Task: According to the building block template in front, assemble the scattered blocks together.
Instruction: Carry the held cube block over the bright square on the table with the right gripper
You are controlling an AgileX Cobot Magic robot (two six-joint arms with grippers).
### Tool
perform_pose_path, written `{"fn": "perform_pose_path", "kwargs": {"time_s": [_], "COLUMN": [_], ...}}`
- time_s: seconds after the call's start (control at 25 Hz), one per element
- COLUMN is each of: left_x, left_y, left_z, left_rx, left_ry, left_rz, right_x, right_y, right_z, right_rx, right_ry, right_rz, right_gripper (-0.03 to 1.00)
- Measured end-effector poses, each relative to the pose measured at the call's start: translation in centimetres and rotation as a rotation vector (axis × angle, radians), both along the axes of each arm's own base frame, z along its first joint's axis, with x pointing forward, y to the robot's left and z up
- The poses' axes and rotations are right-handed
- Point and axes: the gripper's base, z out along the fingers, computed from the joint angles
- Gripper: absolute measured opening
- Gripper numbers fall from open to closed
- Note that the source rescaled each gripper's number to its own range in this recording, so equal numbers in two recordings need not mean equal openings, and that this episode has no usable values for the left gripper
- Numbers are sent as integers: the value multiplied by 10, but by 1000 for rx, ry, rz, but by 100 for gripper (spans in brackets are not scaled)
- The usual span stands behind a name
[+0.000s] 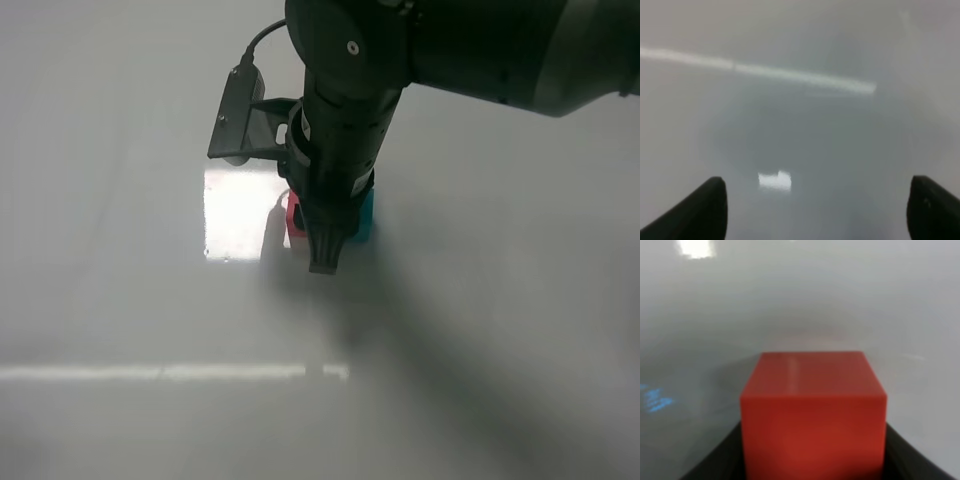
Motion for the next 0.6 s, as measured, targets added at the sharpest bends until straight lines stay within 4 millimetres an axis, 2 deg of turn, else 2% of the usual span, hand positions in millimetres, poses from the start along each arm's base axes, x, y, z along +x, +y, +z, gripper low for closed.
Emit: {"fn": "perform_pose_path", "kwargs": {"time_s": [0.08,0.28,0.36,0.44,0.6], "left_x": [0,0,0,0,0], "left_y": [0,0,0,0,0], "left_z": [0,0,0,0,0], "left_rx": [0,0,0,0,0], "left_ry": [0,0,0,0,0], "left_rz": [0,0,0,0,0], "right_x": [0,0,0,0,-5], "right_y": [0,0,0,0,-6], "right_z": [0,0,0,1,13], "right_rx": [2,4,4,6,34], "right_ry": [0,0,0,-3,-21], "right_rz": [-2,-3,-3,-2,-7], "right_gripper": [7,51,64,70,74]}}
